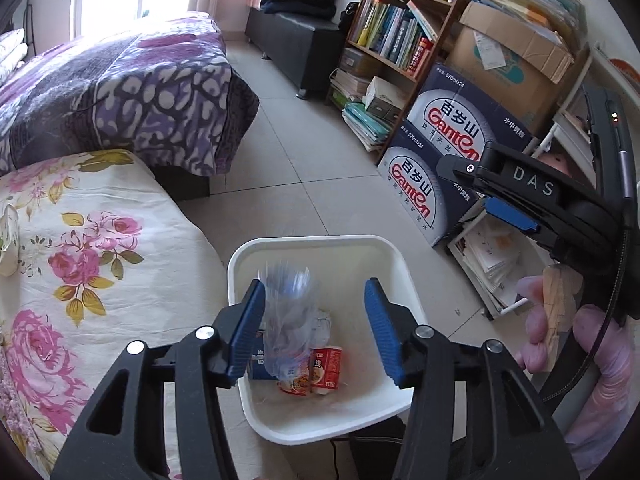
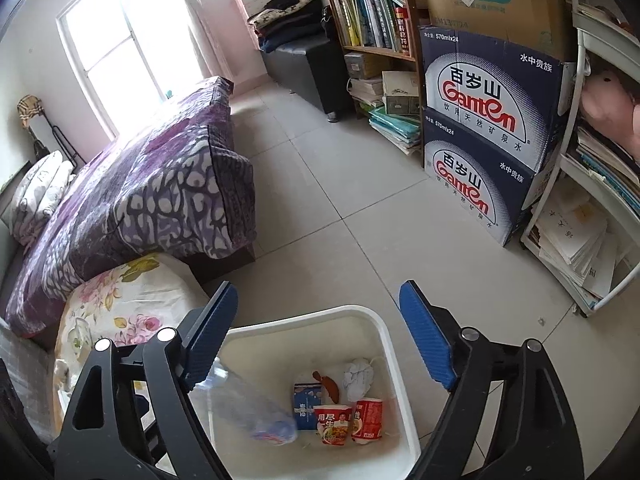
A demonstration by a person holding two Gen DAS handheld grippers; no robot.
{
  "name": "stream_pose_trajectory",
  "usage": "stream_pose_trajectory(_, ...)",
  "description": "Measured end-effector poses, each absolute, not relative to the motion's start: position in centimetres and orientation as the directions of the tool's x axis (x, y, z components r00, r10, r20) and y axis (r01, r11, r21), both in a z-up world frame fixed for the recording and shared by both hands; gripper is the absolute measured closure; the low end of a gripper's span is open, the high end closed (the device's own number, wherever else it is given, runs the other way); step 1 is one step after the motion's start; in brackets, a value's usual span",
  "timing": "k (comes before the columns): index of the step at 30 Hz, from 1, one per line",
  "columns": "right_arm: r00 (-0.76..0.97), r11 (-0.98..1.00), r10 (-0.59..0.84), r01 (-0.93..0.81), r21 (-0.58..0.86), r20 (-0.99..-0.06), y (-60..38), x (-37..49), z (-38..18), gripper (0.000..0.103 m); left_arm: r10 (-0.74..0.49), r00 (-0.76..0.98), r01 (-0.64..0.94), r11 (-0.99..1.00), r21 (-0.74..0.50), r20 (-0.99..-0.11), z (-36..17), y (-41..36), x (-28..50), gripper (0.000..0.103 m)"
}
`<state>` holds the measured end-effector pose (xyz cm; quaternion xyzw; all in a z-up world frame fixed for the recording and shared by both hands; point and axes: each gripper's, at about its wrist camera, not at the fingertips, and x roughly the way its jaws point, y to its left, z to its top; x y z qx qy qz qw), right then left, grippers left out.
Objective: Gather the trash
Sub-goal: 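Lower the bottle into the bin and open the left tool, then move the left tool to the white cardboard box and grasp it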
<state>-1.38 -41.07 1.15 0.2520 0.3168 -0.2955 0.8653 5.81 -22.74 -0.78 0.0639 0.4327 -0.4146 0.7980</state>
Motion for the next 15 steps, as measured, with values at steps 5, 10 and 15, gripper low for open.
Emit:
stream_pose_trajectory(5, 0.624, 0.7, -0.371, 0.675, 0.234, -0.688, -40.7, -1.2, 1.4, 0.015, -0.58, 0.315, 0.703, 0.674, -0.226, -0.751, -0.8, -22.1, 6.2, 0.051)
stream_pose_trajectory(10, 0.616, 0.724, -0.389, 0.664, 0.186, -0.685, -39.3, -0.2, 1.4, 0.007, -0.545, 0.364, 0.682, 0.708, -0.182, -0.755, -0.7, -21.0, 6.7, 0.038)
stream_pose_trajectory(15, 0.611, 0.752, -0.389, 0.643, 0.145, -0.69, -37.5, 1.0, 1.1, 0.007, -0.473, 0.43, 0.632, 0.766, -0.118, -0.769, -1.2, -19.3, 7.7, 0.029)
